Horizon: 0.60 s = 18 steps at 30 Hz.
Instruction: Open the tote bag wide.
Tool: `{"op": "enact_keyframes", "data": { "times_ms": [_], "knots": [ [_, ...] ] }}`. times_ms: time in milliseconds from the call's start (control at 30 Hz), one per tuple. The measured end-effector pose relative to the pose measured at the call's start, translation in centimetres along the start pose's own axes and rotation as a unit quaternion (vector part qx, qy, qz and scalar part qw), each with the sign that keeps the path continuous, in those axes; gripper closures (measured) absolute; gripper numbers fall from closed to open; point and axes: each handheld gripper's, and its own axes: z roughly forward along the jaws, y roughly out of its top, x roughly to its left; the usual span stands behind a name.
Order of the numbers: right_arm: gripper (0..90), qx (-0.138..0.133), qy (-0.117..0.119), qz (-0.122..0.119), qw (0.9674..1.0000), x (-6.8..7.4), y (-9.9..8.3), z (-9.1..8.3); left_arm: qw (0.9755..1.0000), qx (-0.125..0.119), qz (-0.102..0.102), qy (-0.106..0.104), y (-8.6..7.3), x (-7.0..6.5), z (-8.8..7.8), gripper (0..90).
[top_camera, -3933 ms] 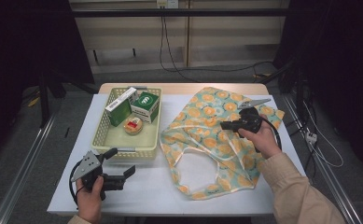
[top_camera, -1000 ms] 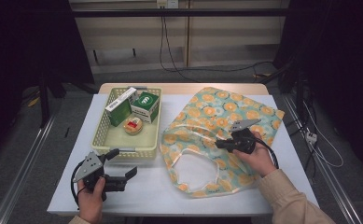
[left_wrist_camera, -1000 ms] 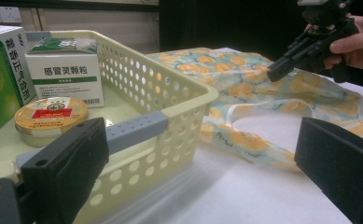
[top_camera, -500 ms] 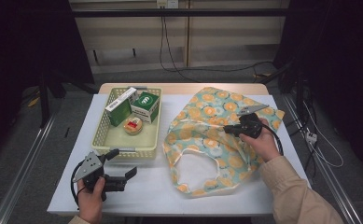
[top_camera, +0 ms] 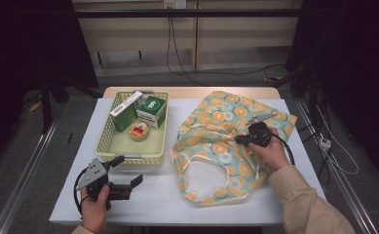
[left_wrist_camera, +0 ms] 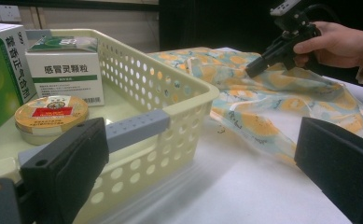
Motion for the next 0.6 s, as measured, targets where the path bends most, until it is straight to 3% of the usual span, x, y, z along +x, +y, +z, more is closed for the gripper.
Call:
{"op": "enact_keyframes", "data": {
  "times_ms": [100, 200, 367, 500, 600],
  "knots": [
    [81.3, -0.001, 0.011, 0.004, 0.9999, 0.3, -0.3, 0.3, 1.0, 0.001, 0.002, -0.002, 0.0, 0.0, 0.0, 2.6],
    [70.6, -0.01, 0.022, 0.004, 0.9997, 0.7, -0.6, 0.6, 1.0, 0.001, 0.002, -0.001, 0.0, 0.0, 0.0, 2.6],
    [55.2, 0.001, 0.036, -0.022, 0.9991, 1.8, -0.7, 1.1, 1.0, 0.002, 0.0, 0.0, 0.0, 0.0, 0.1, 2.6],
    [45.5, 0.013, 0.019, -0.064, 0.9976, 3.2, -0.7, 1.4, 1.0, 0.003, 0.001, -0.004, -0.1, -0.1, 0.2, 2.6],
    [47.8, 0.014, 0.022, -0.073, 0.997, 3.9, -0.6, 1.5, 1.0, 0.004, 0.001, -0.005, 0.0, -0.2, 0.2, 2.6]
  ]
}}
